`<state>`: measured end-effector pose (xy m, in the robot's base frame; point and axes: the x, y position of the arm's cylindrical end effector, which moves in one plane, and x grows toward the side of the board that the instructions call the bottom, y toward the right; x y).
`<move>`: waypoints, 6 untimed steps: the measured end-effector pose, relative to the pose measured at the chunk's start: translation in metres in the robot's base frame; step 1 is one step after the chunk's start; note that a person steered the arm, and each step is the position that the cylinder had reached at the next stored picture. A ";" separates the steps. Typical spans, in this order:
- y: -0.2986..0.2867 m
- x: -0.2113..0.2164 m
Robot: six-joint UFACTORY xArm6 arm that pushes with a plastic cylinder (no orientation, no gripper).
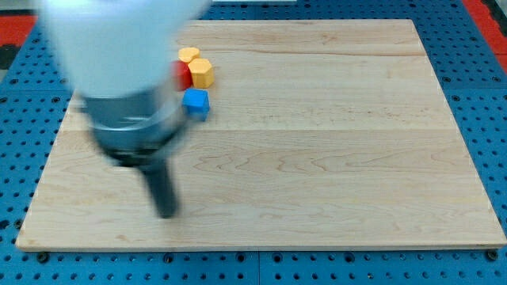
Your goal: Move your arm towards the blue triangle
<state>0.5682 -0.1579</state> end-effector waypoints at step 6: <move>-0.146 -0.051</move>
